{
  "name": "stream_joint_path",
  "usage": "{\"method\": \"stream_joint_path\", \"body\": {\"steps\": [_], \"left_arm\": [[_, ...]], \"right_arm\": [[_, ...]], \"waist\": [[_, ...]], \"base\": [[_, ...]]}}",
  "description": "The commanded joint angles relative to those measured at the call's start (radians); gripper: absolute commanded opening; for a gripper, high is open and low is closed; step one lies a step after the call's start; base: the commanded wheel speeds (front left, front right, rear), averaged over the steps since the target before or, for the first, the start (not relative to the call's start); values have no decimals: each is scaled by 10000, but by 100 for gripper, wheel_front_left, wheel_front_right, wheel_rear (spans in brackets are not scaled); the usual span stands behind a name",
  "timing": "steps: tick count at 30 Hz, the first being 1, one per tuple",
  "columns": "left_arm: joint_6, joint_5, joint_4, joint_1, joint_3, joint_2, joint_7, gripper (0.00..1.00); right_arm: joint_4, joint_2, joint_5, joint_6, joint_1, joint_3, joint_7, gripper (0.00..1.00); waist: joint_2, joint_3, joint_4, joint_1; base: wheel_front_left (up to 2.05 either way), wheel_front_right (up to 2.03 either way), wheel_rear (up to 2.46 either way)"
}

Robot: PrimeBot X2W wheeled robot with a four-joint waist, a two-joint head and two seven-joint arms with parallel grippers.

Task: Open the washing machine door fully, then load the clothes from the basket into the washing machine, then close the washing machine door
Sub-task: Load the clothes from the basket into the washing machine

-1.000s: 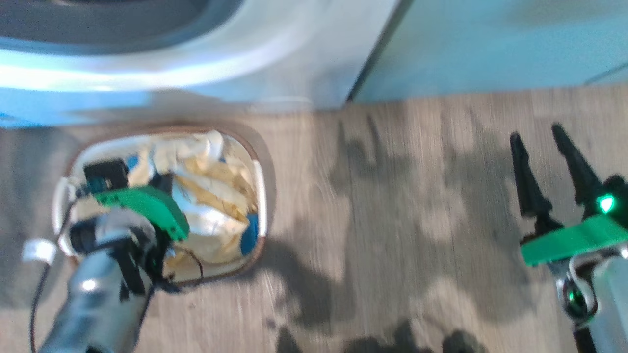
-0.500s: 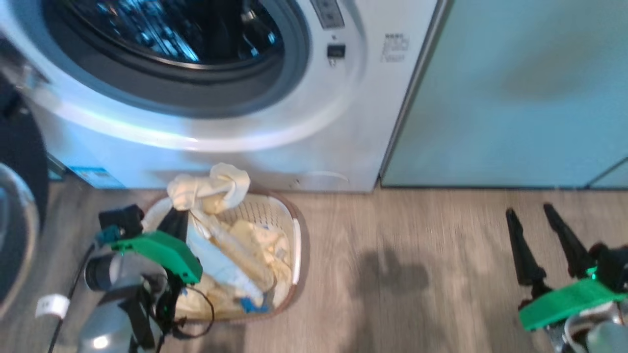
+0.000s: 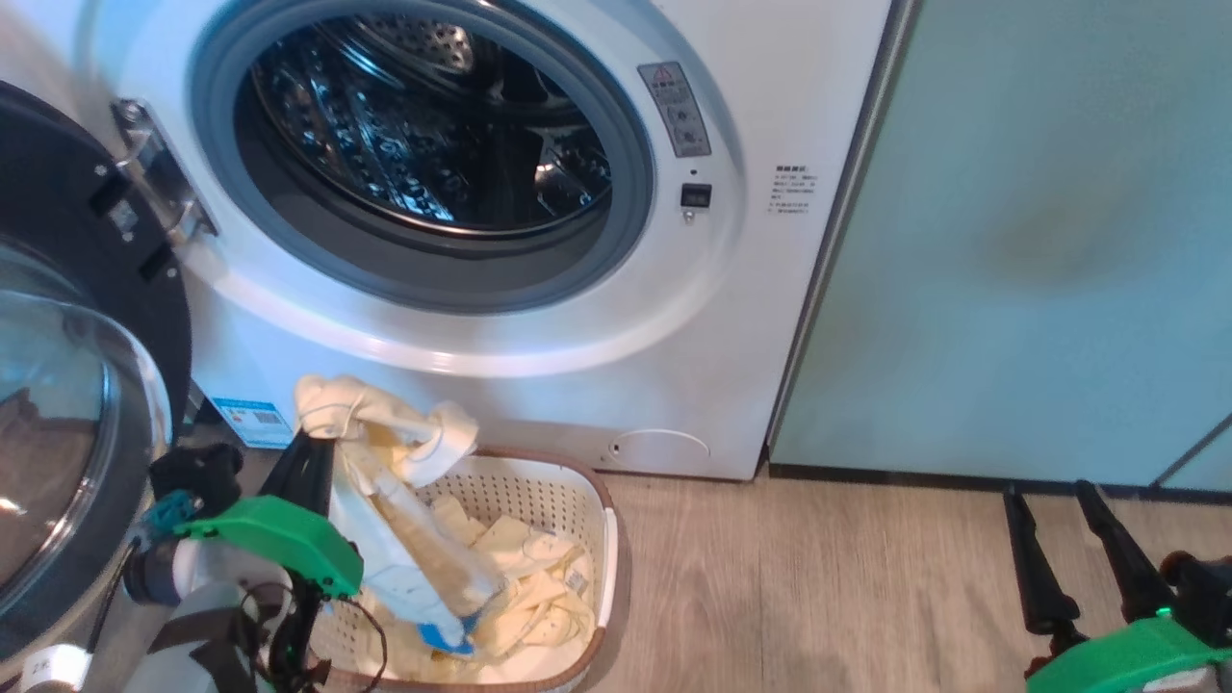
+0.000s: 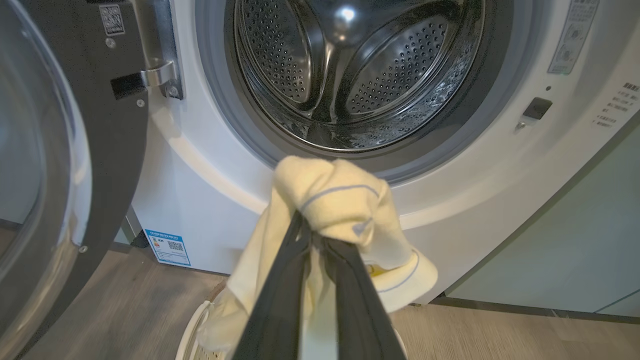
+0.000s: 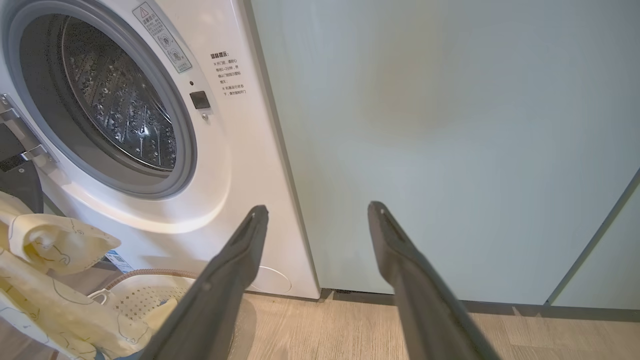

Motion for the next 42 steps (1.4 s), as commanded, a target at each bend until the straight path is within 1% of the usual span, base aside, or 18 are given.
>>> {"method": "stream_joint_path", "body": {"steps": [1,8,17,23,26,29,30,34,38,42], "left_arm": [[-12,92,-453,-309,461,370,-135,0],[-12,214,-1041,-121,507,468,-135,0],[10,149,-1459,-181,441,575,-23,0],[11,-8,-1615,-860,224,746,407,0],[0,-273,-1522,-1420,7,866,797,0],[-8,-612,-1313,-2091,-277,1152,1283,0],[-8,-612,-1313,-2091,-277,1152,1283,0],[-10,-1126,-960,-3095,-669,1657,1693,0],[-11,-1303,-428,-4131,-986,2160,1787,0],[-12,-1448,130,-5265,-1198,2533,1735,0]], "right_arm": [[-308,-115,-20,17,-166,116,-95,100],[-340,20,-54,17,-11,63,-95,100],[-306,90,-30,17,5,63,-95,100],[-346,96,13,17,-199,165,-95,100],[-375,63,22,17,-372,226,-95,100],[-391,22,29,17,-620,268,-95,100],[-391,22,29,17,-620,268,-95,100],[-434,12,36,17,-989,334,-95,100],[-476,66,41,17,-1375,433,-95,100],[-527,144,56,17,-1779,496,-95,100]], "waist": [[-1,-148,74,2],[-1,-335,125,2],[-1,-333,129,2],[-1,-1,-43,2],[-1,282,-186,2],[-1,654,-380,2],[-1,654,-380,2],[-1,1248,-695,2],[-1,1904,-1046,2],[-1,2574,-1382,2]], "base": [[0,0,0],[0,0,0],[0,0,0],[0,0,0],[0,0,0],[0,0,0],[0,0,0],[0,0,0],[0,0,0],[0,0,0]]}}
